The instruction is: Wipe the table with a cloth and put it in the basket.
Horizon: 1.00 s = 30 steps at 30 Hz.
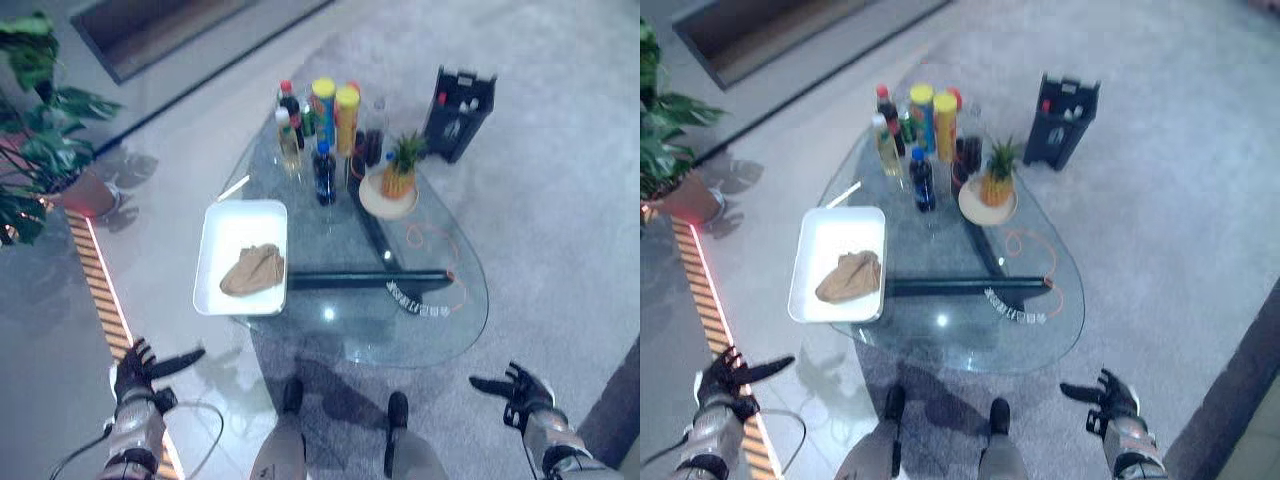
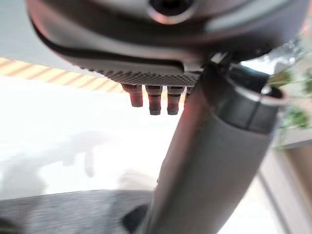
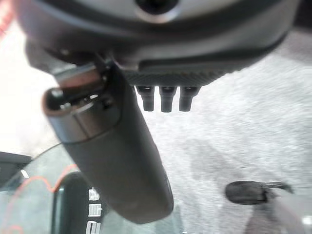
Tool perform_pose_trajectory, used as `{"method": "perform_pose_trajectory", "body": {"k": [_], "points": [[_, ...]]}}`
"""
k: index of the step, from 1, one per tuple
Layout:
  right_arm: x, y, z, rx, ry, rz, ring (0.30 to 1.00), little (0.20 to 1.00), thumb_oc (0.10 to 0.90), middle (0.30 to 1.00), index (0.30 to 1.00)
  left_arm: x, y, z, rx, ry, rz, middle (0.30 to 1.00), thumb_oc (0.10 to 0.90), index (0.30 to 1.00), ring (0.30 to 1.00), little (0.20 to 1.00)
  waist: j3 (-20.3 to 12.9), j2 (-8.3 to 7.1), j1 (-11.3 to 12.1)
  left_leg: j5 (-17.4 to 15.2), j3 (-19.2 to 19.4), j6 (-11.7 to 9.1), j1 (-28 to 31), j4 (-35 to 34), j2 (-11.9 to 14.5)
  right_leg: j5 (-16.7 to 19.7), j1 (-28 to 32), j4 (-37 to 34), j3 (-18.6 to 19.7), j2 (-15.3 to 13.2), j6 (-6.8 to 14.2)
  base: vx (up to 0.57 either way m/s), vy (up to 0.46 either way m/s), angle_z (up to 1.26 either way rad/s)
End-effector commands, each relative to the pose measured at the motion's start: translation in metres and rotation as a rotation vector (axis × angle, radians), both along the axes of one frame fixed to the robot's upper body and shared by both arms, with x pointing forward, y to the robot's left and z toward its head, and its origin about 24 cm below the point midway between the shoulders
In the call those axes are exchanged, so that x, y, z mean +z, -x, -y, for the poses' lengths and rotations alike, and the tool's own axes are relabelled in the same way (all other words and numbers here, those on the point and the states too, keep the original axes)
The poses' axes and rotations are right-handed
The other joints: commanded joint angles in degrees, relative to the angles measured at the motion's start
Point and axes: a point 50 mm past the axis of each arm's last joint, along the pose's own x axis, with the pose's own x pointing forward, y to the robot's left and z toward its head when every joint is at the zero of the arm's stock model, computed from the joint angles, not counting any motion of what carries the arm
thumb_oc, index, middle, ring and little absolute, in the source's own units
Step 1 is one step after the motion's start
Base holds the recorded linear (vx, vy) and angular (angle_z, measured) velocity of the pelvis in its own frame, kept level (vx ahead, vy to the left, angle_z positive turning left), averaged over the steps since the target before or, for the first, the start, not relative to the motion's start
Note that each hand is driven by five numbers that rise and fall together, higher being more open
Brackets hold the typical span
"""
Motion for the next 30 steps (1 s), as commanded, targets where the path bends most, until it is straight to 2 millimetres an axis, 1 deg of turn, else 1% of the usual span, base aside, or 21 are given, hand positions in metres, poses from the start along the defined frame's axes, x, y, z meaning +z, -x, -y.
{"method": "perform_pose_trajectory", "body": {"k": [1, 2, 3, 4, 5, 7, 8, 10, 15, 21, 25, 30], "points": [[-0.004, 0.022, 0.013, -0.022, 0.025, -0.078, 0.9, 0.9, 0.8, 0.9, 0.9, -0.003, 0.006, -0.003, -0.099, -0.054, -0.081, 0.9, 0.8, 0.9, 0.9, 0.9, -4.91, -1.05, 0.03, -4.24, 1.55, 3.95, 2.95, 0.46, -6.2, -1.5, 0.26, 3.61, -0.37, 4.18, -2.15, 0.16, 0.017, 0.08], [-0.007, 0.028, 0.011, -0.018, 0.019, -0.107, 0.9, 0.9, 0.8, 0.9, 0.9, -0.009, 0.012, 0.0, -0.11, -0.035, -0.114, 0.9, 0.8, 0.9, 0.9, 0.9, -5.61, -1.04, 0.05, -4.23, 1.54, 3.89, 3.78, 0.09, -6.07, -1.43, 1.03, 3.29, -0.41, 4.2, -2.14, 0.2, 0.024, 0.1], [-0.014, 0.038, 0.006, -0.012, 0.009, -0.151, 0.9, 0.9, 0.8, 0.9, 0.9, -0.017, 0.02, 0.006, -0.139, -0.018, -0.161, 0.9, 0.8, 0.9, 0.9, 0.9, -6.91, -1.12, 0.18, -4.35, 1.56, 3.82, 5.1, -0.45, -5.89, -1.36, 2.28, 2.7, -0.56, 4.18, -2.12, 0.12, 0.016, 0.08], [-0.015, 0.039, 0.005, -0.012, 0.007, -0.155, 0.9, 0.9, 0.8, 0.9, 0.9, -0.017, 0.021, 0.007, -0.14, -0.017, -0.164, 0.9, 0.8, 0.9, 0.9, 0.9, -6.95, -1.12, 0.19, -4.35, 1.55, 3.82, 5.25, -0.53, -5.88, -1.34, 2.44, 2.6, -0.57, 4.18, -2.12, 0.13, 0.015, 0.05], [-0.02, 0.048, 0.001, -0.009, -0.006, -0.196, 0.9, 0.9, 0.8, 0.9, 0.9, -0.026, 0.031, 0.013, -0.156, 0.019, -0.21, 0.9, 0.8, 0.9, 0.9, 0.9, -8.0, -1.18, 0.17, -4.3, 1.49, 3.65, 6.71, -1.46, -5.63, -1.15, 3.73, 1.83, -0.69, 4.14, -1.99, 0.07, 0.013, 0.04], [-0.026, 0.054, -0.005, -0.001, -0.014, -0.233, 0.9, 0.9, 0.8, 0.9, 0.9, -0.034, 0.04, 0.02, -0.196, 0.044, -0.253, 0.9, 0.8, 0.9, 0.9, 0.9, -8.75, -1.2, 0.18, -4.41, 1.47, 3.51, 7.81, -2.08, -5.41, -1.0, 4.83, 1.07, -0.95, 4.06, -1.83, 0.05, 0.018, 0.02], [-0.029, 0.058, -0.01, 0.012, -0.014, -0.268, 0.9, 0.9, 0.8, 0.9, 0.9, -0.04, 0.045, 0.027, -0.223, 0.077, -0.281, 0.9, 0.8, 0.9, 0.9, 0.9, -9.26, -1.18, 0.1, -4.47, 1.55, 3.43, 8.48, -2.38, -5.22, -0.81, 5.55, 0.58, -1.09, 4.01, -1.75, 0.0, 0.0, 0.0], [-0.032, 0.062, -0.012, 0.012, -0.017, -0.288, 0.9, 0.9, 0.8, 0.9, 0.9, -0.043, 0.049, 0.03, -0.223, 0.101, -0.295, 0.9, 0.8, 0.9, 0.9, 0.9, -9.52, -1.15, 0.05, -4.58, 1.55, 3.33, 9.03, -2.63, -5.09, -0.77, 6.16, 0.19, -1.19, 3.97, -1.7, 0.0, 0.0, 0.0], [-0.042, 0.082, -0.024, 0.027, -0.062, -0.378, 0.9, 0.9, 0.8, 0.9, 0.9, -0.058, 0.071, 0.045, -0.278, 0.182, -0.434, 0.9, 0.8, 0.9, 0.9, 0.9, -10.6, -1.03, -0.28, -5.2, 1.67, 3.14, 10.72, -3.05, -4.62, -1.12, 7.83, -0.26, -1.6, 3.81, -1.56, 0.02, 0.021, 0.0], [-0.05, 0.1, -0.034, 0.067, -0.099, -0.479, 0.9, 0.9, 0.8, 0.9, 0.9, -0.068, 0.089, 0.059, -0.33, 0.255, -0.547, 0.9, 0.8, 0.9, 0.9, 0.9, -11.2, -0.66, -0.79, -5.76, 2.06, 3.29, 11.73, -3.05, -4.28, -1.39, 8.59, -0.29, -1.71, 3.52, -1.54, 0.02, 0.015, 0.0], [-0.051, 0.103, -0.036, 0.078, -0.099, -0.501, 0.9, 0.9, 0.8, 0.9, 0.9, -0.07, 0.09, 0.064, -0.338, 0.274, -0.55, 0.9, 0.8, 0.9, 0.9, 0.9, -11.23, -0.43, -0.81, -5.93, 1.88, 3.17, 12.02, -3.05, -4.16, -1.21, 9.06, -0.79, -1.83, 3.3, -1.42, 0.01, 0.017, -0.01], [-0.051, 0.104, -0.036, 0.095, -0.096, -0.504, 0.9, 0.9, 0.8, 0.9, 0.9, -0.07, 0.089, 0.064, -0.335, 0.28, -0.544, 0.9, 0.8, 0.9, 0.9, 0.9, -11.24, -0.3, -0.73, -6.02, 1.93, 3.08, 12.01, -3.05, -4.03, -1.01, 9.15, -1.07, -2.17, 2.87, -1.17, 0.0, 0.0, 0.0]]}}
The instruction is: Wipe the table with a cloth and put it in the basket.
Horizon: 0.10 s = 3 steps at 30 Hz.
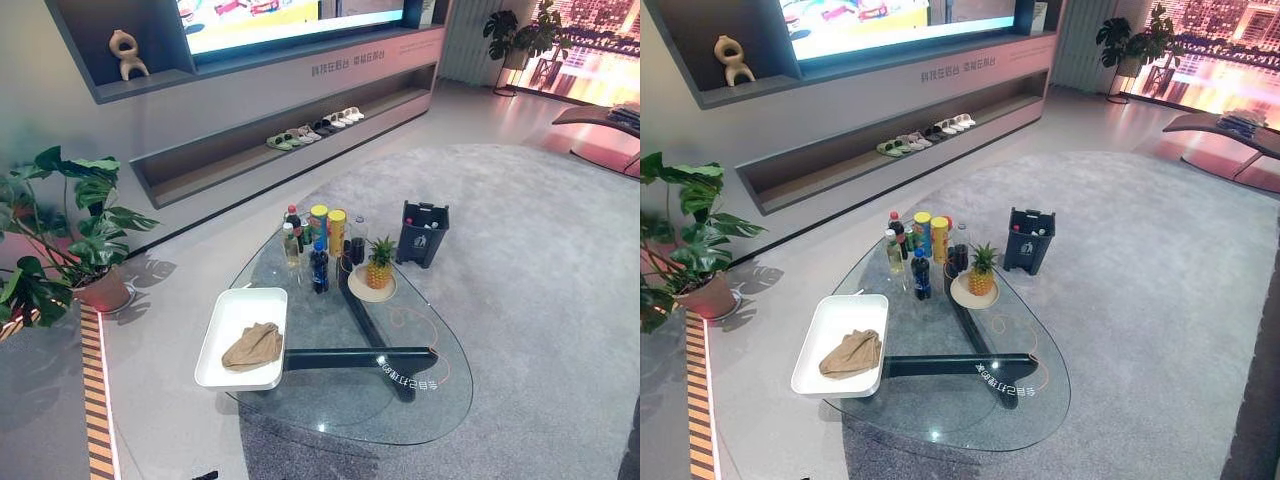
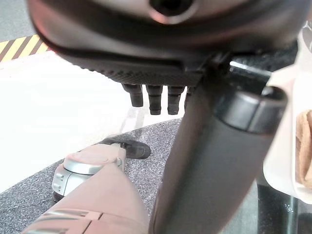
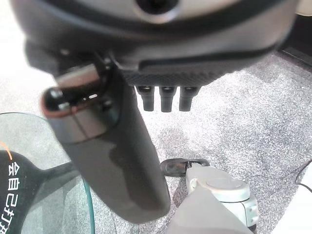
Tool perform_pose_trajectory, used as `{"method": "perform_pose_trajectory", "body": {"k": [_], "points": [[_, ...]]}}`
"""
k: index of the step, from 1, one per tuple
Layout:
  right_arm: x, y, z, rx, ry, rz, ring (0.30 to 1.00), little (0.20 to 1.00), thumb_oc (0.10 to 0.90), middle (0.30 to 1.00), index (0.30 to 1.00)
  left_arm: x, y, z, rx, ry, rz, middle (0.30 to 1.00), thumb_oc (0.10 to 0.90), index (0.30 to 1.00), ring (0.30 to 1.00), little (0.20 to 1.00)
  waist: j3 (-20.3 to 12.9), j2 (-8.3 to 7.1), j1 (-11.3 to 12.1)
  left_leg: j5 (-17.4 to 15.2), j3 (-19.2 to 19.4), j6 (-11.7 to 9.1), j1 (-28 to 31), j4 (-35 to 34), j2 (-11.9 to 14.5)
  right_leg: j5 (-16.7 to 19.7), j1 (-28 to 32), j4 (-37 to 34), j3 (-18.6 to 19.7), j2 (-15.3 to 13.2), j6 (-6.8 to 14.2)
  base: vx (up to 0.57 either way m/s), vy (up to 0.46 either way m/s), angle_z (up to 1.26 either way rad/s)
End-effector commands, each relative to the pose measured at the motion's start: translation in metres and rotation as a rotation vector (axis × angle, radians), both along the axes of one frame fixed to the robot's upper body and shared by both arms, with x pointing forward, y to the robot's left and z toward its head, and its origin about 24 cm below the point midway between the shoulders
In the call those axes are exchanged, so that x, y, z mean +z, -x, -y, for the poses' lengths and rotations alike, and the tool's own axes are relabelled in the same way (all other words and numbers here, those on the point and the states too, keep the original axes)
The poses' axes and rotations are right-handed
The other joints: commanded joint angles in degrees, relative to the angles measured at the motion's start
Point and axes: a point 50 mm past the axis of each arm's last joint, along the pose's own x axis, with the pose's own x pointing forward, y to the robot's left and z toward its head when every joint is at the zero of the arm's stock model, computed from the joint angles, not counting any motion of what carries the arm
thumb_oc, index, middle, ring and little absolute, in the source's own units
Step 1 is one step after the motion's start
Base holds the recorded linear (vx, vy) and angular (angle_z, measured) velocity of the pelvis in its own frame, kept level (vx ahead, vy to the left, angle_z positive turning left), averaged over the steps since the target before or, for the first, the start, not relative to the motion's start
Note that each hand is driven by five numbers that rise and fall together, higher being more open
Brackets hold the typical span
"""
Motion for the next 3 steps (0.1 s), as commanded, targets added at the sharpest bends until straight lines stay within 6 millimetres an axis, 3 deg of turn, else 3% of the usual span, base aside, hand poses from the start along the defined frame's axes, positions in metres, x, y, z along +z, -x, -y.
{"method": "perform_pose_trajectory", "body": {"k": [1, 3], "points": [[0.0044, -0.0153, 0.0063, 0.047, 0.024, 0.016, 0.9, 0.9, 0.8, 0.9, 0.9, 0.005, -0.0236, -0.0032, -0.012, -0.013, 0.055, 0.9, 0.8, 0.9, 0.9, 0.9, 1.53, -0.08, 0.77, -5.1, 1.9, 2.43, 2.66, 0.02, -4.35, -0.69, -0.7, 2.98, -0.81, 2.76, -0.61, 0.0, 0.0, 0.0], [0.0041, -0.0149, 0.0057, 0.052, 0.024, 0.01, 0.9, 0.9, 0.8, 0.9, 0.9, 0.0049, -0.0247, -0.0023, -0.009, -0.008, 0.061, 0.9, 0.8, 0.9, 0.9, 0.9, 1.5, -0.08, 0.77, -5.17, 1.93, 2.39, 2.75, 0.02, -4.29, -0.77, -0.65, 3.01, -0.82, 2.73, -0.6, 0.0, 0.0, 0.0]]}}
